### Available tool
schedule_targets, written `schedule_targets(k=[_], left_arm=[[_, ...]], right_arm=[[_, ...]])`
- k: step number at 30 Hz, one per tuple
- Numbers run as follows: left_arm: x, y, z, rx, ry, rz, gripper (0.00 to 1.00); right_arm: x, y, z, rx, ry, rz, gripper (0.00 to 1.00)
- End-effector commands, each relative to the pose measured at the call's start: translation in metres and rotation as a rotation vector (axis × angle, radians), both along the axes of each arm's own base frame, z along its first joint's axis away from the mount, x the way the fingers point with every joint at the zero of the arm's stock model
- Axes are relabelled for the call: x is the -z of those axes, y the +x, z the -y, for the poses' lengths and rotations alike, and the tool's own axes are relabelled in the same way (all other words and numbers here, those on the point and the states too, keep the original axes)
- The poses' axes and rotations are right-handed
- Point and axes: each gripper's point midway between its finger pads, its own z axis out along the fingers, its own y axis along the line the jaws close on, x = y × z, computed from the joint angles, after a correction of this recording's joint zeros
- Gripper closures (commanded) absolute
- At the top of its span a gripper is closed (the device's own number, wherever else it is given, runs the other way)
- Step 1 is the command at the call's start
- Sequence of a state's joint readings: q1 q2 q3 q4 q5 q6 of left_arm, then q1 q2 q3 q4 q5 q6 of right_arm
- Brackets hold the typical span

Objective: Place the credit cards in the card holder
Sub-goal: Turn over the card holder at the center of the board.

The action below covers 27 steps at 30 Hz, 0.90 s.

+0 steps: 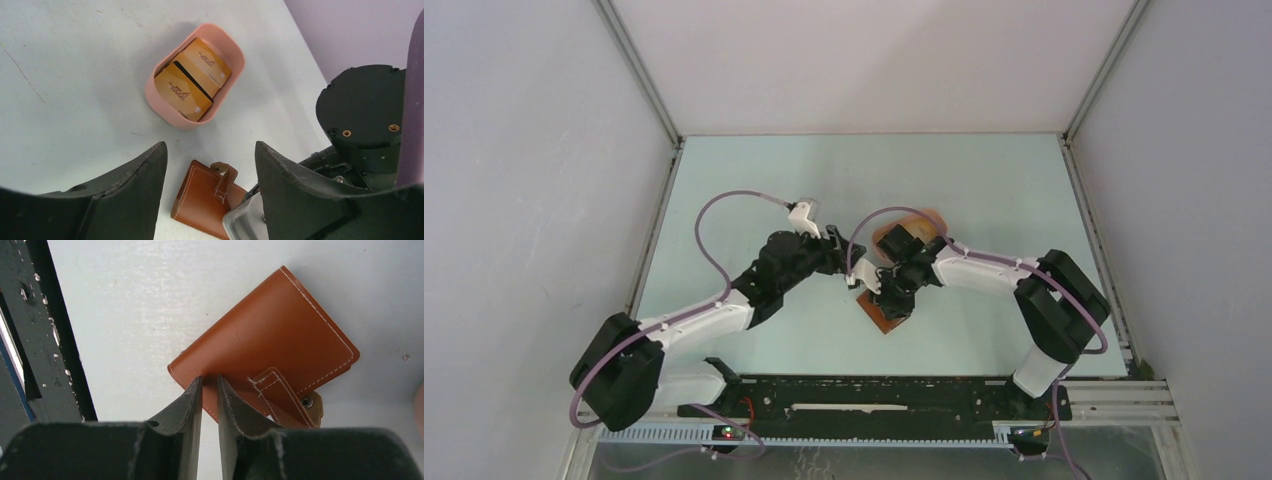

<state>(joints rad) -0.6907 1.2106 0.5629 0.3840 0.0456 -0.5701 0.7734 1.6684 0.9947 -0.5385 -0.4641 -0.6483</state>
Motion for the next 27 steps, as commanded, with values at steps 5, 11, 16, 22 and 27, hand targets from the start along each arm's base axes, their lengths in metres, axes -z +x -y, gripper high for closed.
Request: schedule_targets(k=[5, 11, 16, 22, 27], left_arm=[[0.085, -0.052, 0.006, 0.134, 0.019, -0.275, 0.26], [0.097, -0.048, -0.004, 0.064, -0.112, -0.346, 0.24], [0.088, -0.045, -0.003, 0.067, -0.177, -0.340, 0.22], [0.084, -0.055, 0.006, 0.130, -0.218, -0.374, 0.23], [0.095, -0.065, 0.016, 0.169, -0.226, -0.453, 0.26]], right_arm=[[0.014, 0.031, 0.031, 0.171, -0.124, -0.061, 0.75], [-0.020, 0.025, 0.023, 0.188, 0.074, -0.216, 0.74], [-0.048, 0.020, 0.018, 0.163, 0.206, -0.264, 0.73], [-0.069, 0.025, 0.025, 0.162, 0.263, -0.211, 0.72], [-0.047, 0.043, 0.047, 0.259, 0.148, -0.160, 0.71]])
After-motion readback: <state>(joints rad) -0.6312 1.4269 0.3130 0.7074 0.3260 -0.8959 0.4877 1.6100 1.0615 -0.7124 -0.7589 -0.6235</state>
